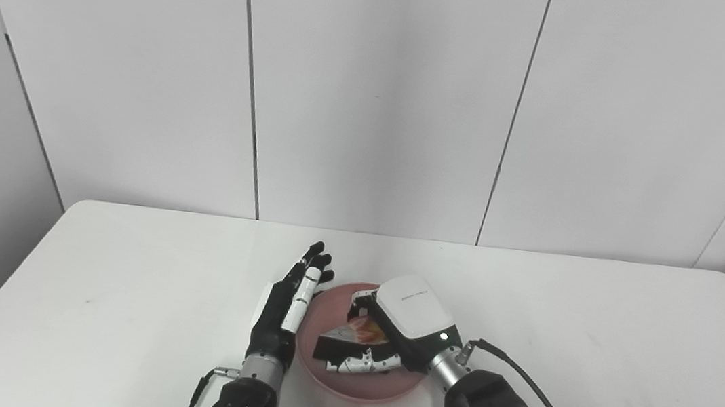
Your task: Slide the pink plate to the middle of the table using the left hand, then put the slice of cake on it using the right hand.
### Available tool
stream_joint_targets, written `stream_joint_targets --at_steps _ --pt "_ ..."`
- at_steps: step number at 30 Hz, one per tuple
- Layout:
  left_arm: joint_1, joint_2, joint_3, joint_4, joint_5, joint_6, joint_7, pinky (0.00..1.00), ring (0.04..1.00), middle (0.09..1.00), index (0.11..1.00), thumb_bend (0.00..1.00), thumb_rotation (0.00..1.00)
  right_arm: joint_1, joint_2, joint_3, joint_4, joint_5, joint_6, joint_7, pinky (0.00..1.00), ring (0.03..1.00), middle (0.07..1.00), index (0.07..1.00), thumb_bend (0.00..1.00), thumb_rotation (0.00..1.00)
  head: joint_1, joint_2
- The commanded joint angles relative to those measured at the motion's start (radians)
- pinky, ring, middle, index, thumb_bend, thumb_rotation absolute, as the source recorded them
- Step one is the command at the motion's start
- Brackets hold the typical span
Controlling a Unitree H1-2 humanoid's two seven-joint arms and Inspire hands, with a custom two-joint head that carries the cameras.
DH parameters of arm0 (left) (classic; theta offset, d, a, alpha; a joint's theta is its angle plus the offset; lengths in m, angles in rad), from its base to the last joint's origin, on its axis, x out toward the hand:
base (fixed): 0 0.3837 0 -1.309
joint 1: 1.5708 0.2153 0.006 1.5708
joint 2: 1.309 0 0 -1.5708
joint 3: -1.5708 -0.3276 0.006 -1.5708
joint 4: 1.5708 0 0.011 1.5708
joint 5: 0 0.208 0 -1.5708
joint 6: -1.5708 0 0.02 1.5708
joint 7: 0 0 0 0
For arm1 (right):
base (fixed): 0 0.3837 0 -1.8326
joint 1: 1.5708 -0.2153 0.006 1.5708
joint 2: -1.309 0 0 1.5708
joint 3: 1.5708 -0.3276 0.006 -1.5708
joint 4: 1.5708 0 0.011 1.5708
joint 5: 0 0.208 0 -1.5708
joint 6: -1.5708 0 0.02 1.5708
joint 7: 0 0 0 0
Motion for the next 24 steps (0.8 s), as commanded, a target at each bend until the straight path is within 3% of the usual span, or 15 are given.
stream_joint_targets --at_steps 1,8,10,17,19,20,21,24 --pt "0.011 -0.026 -0.013 -0.006 -0.001 0.022 -0.007 0.73 0.842 0.875 0.877 0.63 0.95 -0.049 0.0 0.001 -0.008 0.007 -0.032 -0.009 0.28 0.366 0.441 0.578 0.46 0.79 0.002 0.001" --pt "0.012 -0.027 -0.011 -0.006 -0.01 0.016 -0.016 0.7 0.842 0.838 0.876 0.67 0.99 -0.046 -0.001 0.007 0.021 0.016 -0.043 -0.026 0.29 0.364 0.44 0.614 0.46 0.72 0.0 0.003" --pt "0.013 -0.027 -0.011 -0.008 -0.011 0.015 -0.018 0.7 0.839 0.832 0.871 0.68 1.0 -0.045 0.0 0.006 0.024 0.019 -0.044 -0.025 0.28 0.341 0.422 0.618 0.47 0.7 -0.001 0.003" --pt "0.013 -0.018 -0.015 -0.006 -0.001 0.003 -0.018 0.67 0.79 0.815 0.871 0.68 1.0 -0.047 -0.002 0.014 0.043 0.001 -0.051 -0.055 0.33 0.407 0.484 0.569 0.59 0.67 -0.006 0.002" --pt "0.013 -0.017 -0.016 -0.007 0.002 0.002 -0.017 0.68 0.773 0.811 0.873 0.67 1.0 -0.046 -0.006 0.019 0.036 -0.011 -0.03 -0.041 0.35 0.441 0.523 0.602 0.65 0.71 -0.007 0.002" --pt "0.013 -0.016 -0.017 -0.008 0.003 0.003 -0.017 0.74 0.82 0.825 0.875 0.68 1.0 -0.044 -0.007 0.02 0.03 -0.013 -0.019 -0.028 0.46 0.566 0.641 0.659 0.71 0.77 -0.007 0.002" --pt "0.014 -0.016 -0.018 -0.009 0.003 0.005 -0.018 0.75 0.823 0.826 0.876 0.68 1.0 -0.043 -0.009 0.02 0.022 -0.015 -0.007 -0.013 0.47 0.575 0.649 0.664 0.72 0.77 -0.008 0.002" --pt "0.014 -0.016 -0.014 -0.01 -0.009 0.007 -0.026 0.74 0.835 0.837 0.875 0.69 1.0 -0.036 -0.016 0.015 0.002 -0.013 0.003 0.013 0.65 0.732 0.771 0.721 0.79 0.81 -0.009 0.003"
